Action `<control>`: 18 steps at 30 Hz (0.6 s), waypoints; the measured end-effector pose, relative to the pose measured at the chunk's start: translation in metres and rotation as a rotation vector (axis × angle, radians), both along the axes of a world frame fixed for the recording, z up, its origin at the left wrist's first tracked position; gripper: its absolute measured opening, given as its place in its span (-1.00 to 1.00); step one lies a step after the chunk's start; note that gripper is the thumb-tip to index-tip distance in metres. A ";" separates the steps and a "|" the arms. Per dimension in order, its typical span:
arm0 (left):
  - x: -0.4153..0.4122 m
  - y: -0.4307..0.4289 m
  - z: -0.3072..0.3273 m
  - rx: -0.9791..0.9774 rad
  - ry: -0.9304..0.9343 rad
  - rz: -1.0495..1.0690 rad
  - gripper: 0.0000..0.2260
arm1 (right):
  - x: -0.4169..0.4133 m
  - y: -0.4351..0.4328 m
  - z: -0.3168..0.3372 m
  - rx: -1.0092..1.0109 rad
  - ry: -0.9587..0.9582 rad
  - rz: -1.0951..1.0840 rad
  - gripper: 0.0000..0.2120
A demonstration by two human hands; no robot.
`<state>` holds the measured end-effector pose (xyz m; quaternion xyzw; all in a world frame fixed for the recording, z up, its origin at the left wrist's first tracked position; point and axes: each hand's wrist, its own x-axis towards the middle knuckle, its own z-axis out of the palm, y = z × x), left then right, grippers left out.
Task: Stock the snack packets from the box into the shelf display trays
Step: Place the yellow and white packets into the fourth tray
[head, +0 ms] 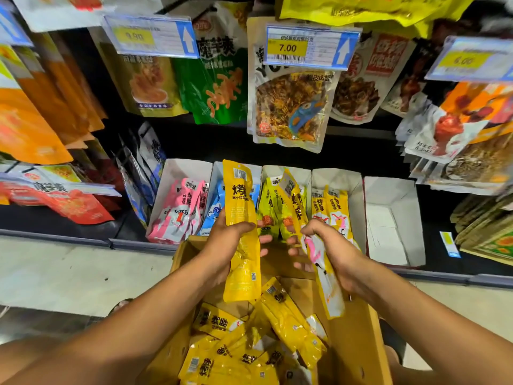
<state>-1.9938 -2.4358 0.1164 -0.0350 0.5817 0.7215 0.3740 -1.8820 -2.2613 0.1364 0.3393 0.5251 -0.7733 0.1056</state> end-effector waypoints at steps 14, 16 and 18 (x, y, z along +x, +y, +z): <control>-0.004 -0.005 0.008 0.055 -0.247 0.029 -0.38 | -0.002 -0.009 0.011 0.201 0.082 -0.070 -0.67; -0.005 -0.008 0.009 0.032 -0.243 -0.010 -0.45 | -0.002 -0.009 0.007 0.221 0.080 -0.042 -0.61; -0.003 -0.008 0.012 -0.021 -0.192 -0.073 -0.52 | -0.001 -0.009 0.008 0.232 0.076 -0.041 -0.60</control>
